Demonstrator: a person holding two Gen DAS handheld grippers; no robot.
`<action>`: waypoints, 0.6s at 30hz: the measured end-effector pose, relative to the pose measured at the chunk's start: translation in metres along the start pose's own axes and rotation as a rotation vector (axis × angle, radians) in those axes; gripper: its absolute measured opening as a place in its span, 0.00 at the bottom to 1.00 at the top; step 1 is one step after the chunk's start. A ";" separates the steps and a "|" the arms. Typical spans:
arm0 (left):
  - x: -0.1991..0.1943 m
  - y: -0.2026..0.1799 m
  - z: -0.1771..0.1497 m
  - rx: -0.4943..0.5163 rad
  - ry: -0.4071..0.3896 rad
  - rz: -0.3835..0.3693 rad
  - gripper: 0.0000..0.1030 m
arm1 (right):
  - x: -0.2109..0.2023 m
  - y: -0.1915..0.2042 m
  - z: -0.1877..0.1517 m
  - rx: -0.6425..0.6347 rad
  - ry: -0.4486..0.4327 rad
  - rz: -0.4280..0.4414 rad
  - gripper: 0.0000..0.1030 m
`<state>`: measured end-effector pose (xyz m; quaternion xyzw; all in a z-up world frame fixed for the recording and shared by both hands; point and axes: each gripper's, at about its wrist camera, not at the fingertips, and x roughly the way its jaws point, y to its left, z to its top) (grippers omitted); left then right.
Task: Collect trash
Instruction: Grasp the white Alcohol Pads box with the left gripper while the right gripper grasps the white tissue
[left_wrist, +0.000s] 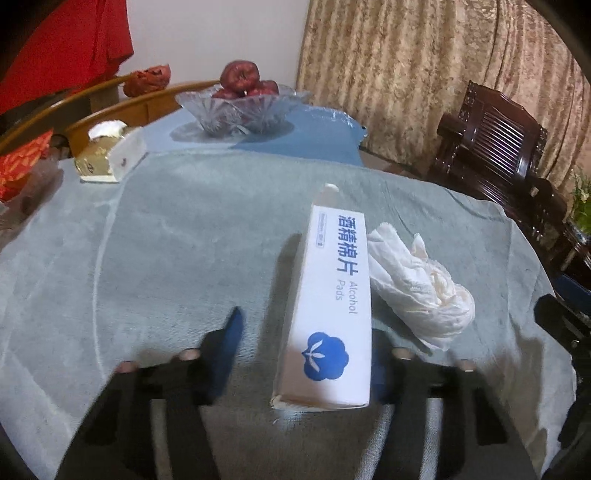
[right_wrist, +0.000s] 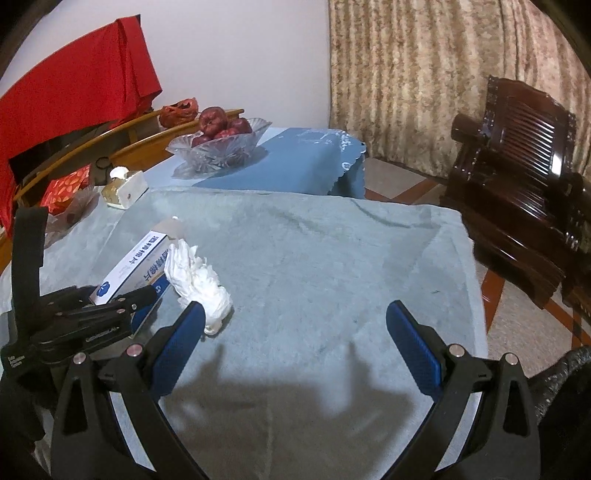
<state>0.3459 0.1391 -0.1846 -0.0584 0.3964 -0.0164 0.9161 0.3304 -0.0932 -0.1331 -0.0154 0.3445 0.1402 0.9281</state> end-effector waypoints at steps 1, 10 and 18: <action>0.000 0.000 0.000 -0.003 0.002 -0.008 0.36 | 0.002 0.002 0.001 -0.005 0.001 0.005 0.93; -0.025 0.015 0.001 -0.002 -0.054 0.056 0.32 | 0.024 0.033 0.010 -0.056 0.021 0.073 0.93; -0.032 0.042 -0.005 -0.016 -0.036 0.115 0.32 | 0.044 0.064 0.011 -0.089 0.058 0.134 0.93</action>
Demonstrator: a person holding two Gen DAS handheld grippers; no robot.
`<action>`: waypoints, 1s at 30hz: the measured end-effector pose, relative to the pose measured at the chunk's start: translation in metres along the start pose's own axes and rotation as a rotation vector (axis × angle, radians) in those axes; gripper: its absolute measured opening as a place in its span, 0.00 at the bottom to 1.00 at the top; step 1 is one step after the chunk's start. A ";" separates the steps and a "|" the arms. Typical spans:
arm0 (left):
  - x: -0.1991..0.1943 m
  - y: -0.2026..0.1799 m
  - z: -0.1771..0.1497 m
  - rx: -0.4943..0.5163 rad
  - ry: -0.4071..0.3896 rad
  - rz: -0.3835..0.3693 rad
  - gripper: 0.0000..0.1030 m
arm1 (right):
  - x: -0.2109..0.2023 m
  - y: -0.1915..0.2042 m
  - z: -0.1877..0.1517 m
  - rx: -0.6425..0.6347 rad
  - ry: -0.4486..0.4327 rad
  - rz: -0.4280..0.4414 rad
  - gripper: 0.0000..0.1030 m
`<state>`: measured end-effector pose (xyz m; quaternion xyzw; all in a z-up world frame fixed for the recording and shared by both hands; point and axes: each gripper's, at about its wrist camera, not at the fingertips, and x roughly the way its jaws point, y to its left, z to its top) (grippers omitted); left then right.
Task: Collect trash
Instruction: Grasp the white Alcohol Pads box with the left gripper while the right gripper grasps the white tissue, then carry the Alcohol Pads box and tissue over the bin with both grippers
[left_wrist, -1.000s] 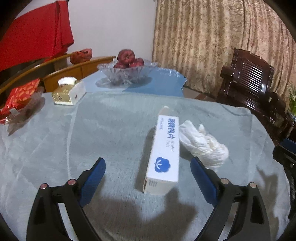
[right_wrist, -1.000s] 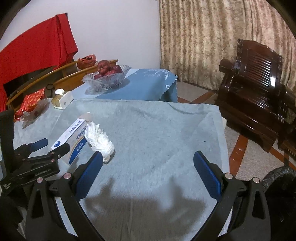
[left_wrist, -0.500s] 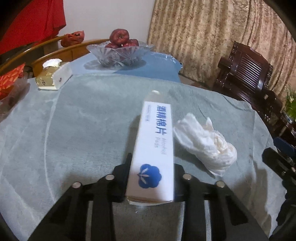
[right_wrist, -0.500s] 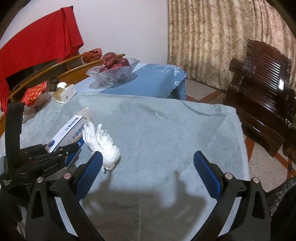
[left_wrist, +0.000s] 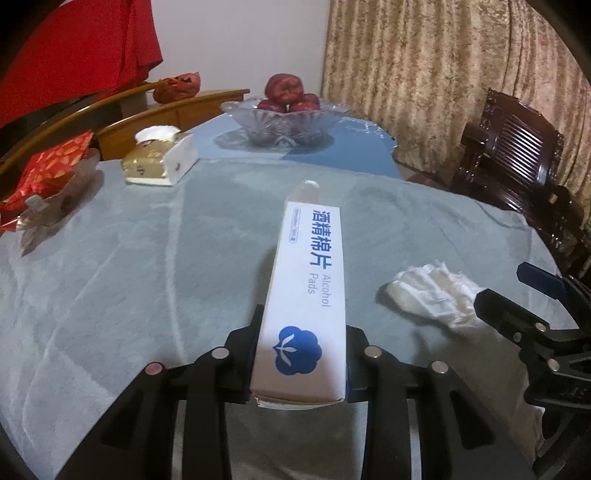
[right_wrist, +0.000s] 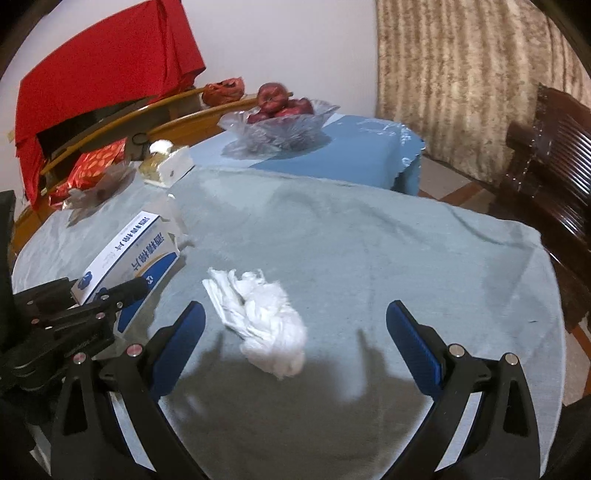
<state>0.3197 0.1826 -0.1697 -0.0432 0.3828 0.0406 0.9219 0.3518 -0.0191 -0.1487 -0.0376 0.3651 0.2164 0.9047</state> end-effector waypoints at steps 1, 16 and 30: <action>0.000 0.002 -0.001 -0.002 0.002 0.003 0.32 | 0.004 0.002 0.001 -0.004 0.010 -0.001 0.93; 0.003 0.011 -0.013 -0.030 0.018 0.000 0.32 | 0.034 0.011 -0.002 -0.012 0.145 0.060 0.33; -0.031 -0.019 -0.008 -0.010 -0.015 -0.034 0.32 | -0.032 -0.005 -0.009 0.053 0.041 0.041 0.30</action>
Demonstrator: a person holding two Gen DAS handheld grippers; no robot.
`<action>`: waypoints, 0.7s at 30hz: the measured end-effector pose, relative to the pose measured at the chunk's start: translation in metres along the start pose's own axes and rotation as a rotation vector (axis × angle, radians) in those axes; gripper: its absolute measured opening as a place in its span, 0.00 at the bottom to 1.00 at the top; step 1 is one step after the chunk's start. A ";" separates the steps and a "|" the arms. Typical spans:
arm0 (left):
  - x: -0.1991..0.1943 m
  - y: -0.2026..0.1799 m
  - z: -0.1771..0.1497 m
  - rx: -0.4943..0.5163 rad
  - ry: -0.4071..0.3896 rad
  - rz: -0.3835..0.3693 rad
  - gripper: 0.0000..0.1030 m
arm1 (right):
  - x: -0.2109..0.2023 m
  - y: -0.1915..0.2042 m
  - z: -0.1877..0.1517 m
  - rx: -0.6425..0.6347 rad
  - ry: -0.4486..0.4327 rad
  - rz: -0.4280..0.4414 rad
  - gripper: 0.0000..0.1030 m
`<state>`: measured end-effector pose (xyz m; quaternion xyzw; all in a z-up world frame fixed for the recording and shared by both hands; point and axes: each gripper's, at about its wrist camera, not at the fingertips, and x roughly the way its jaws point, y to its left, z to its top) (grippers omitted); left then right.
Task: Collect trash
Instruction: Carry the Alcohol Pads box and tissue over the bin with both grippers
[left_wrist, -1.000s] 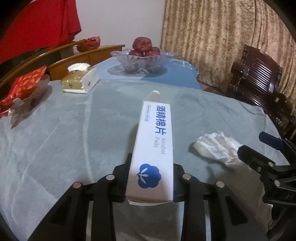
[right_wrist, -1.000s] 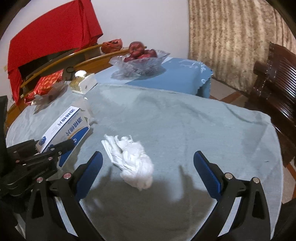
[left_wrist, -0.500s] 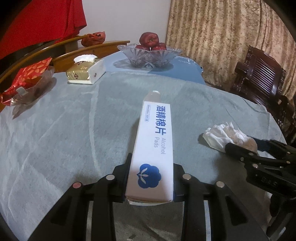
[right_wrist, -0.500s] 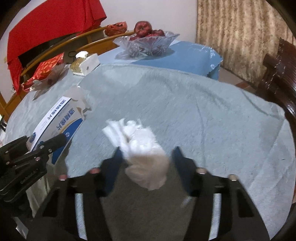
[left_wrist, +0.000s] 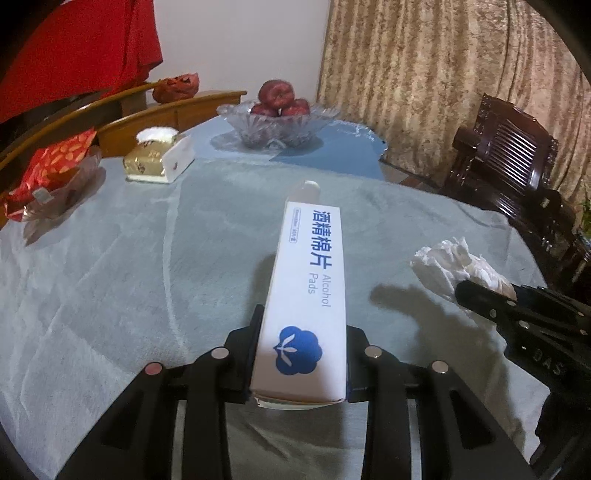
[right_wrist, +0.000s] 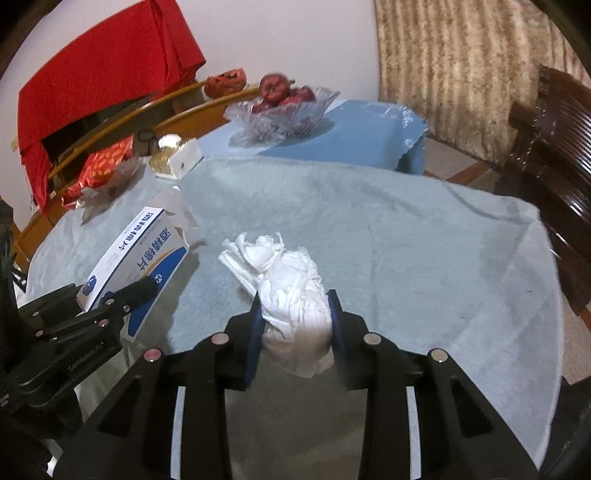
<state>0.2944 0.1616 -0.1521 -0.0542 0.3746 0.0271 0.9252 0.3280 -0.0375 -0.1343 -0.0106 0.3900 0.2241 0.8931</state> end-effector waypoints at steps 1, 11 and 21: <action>-0.004 -0.004 0.001 0.004 -0.006 -0.004 0.32 | -0.007 -0.002 -0.001 0.005 -0.011 -0.004 0.30; -0.050 -0.047 0.002 0.036 -0.030 -0.075 0.32 | -0.085 -0.021 -0.015 0.065 -0.097 -0.033 0.30; -0.098 -0.094 -0.009 0.086 -0.050 -0.139 0.32 | -0.151 -0.038 -0.035 0.086 -0.149 -0.091 0.30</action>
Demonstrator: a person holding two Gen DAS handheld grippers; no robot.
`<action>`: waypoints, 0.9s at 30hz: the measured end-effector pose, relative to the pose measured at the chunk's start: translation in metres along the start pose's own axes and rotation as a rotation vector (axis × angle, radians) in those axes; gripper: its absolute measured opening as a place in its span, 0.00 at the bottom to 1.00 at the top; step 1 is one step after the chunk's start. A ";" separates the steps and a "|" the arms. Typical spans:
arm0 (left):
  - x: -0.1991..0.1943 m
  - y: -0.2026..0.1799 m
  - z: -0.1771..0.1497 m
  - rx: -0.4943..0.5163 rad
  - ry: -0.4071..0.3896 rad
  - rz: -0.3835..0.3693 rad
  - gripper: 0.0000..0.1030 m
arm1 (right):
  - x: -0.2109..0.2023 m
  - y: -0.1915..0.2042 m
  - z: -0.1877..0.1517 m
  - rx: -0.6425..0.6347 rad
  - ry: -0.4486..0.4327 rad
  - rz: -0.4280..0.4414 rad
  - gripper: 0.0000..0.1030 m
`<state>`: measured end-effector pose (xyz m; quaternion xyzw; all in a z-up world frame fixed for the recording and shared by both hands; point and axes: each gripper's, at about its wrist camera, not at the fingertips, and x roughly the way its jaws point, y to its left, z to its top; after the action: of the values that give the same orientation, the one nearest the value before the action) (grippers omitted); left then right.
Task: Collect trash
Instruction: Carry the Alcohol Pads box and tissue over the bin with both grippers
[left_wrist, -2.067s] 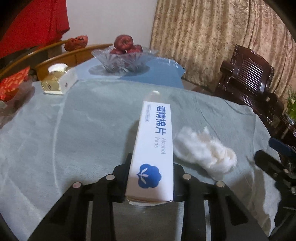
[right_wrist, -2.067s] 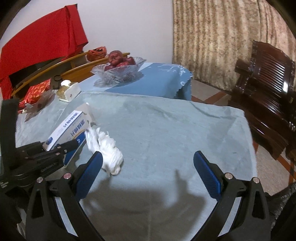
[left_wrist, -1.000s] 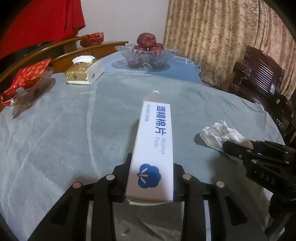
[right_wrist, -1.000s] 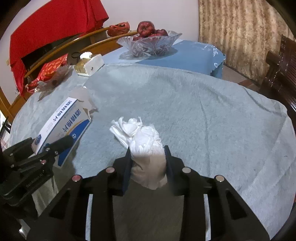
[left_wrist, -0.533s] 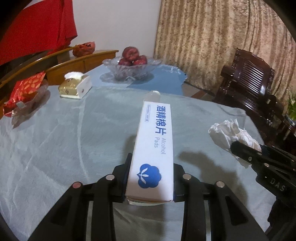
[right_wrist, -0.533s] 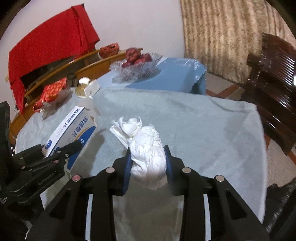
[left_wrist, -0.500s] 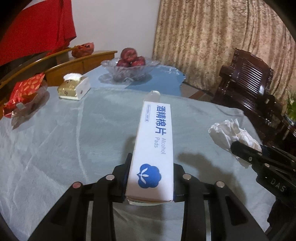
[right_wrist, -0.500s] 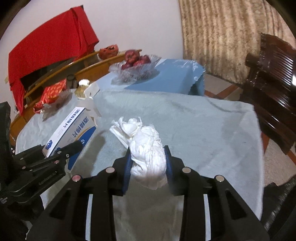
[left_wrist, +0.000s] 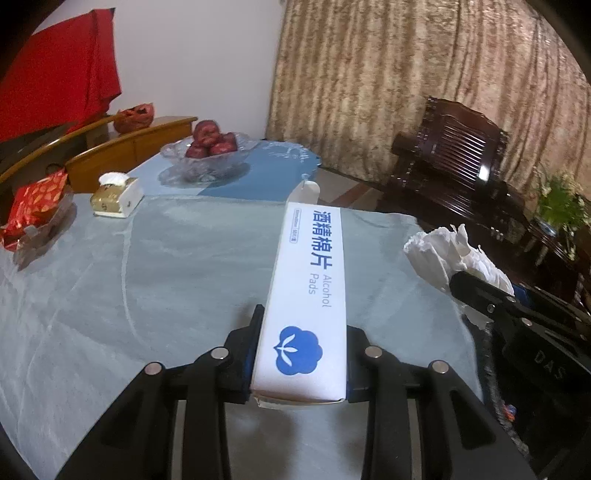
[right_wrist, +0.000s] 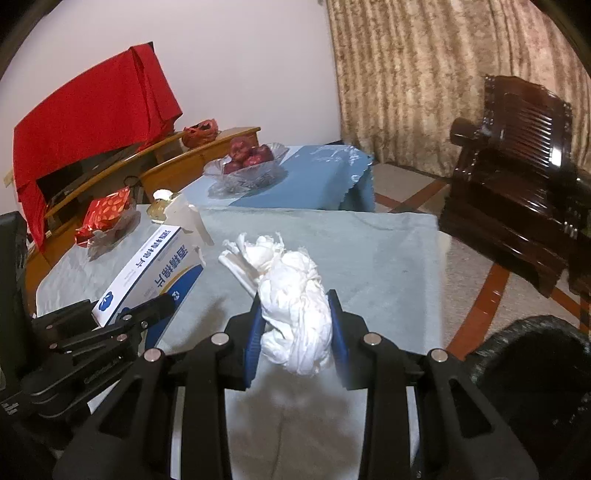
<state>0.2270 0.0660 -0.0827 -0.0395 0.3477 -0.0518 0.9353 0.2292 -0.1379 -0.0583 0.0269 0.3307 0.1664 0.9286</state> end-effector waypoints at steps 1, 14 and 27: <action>-0.004 -0.005 -0.001 0.008 -0.002 -0.006 0.32 | -0.005 -0.002 -0.001 0.001 -0.004 -0.004 0.30; -0.046 -0.070 -0.009 0.081 -0.039 -0.105 0.32 | -0.081 -0.035 -0.023 0.033 -0.062 -0.059 0.30; -0.068 -0.145 -0.028 0.183 -0.035 -0.225 0.32 | -0.150 -0.083 -0.058 0.095 -0.099 -0.176 0.30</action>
<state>0.1471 -0.0703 -0.0439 0.0063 0.3184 -0.1873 0.9293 0.1080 -0.2687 -0.0256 0.0499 0.2929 0.0669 0.9525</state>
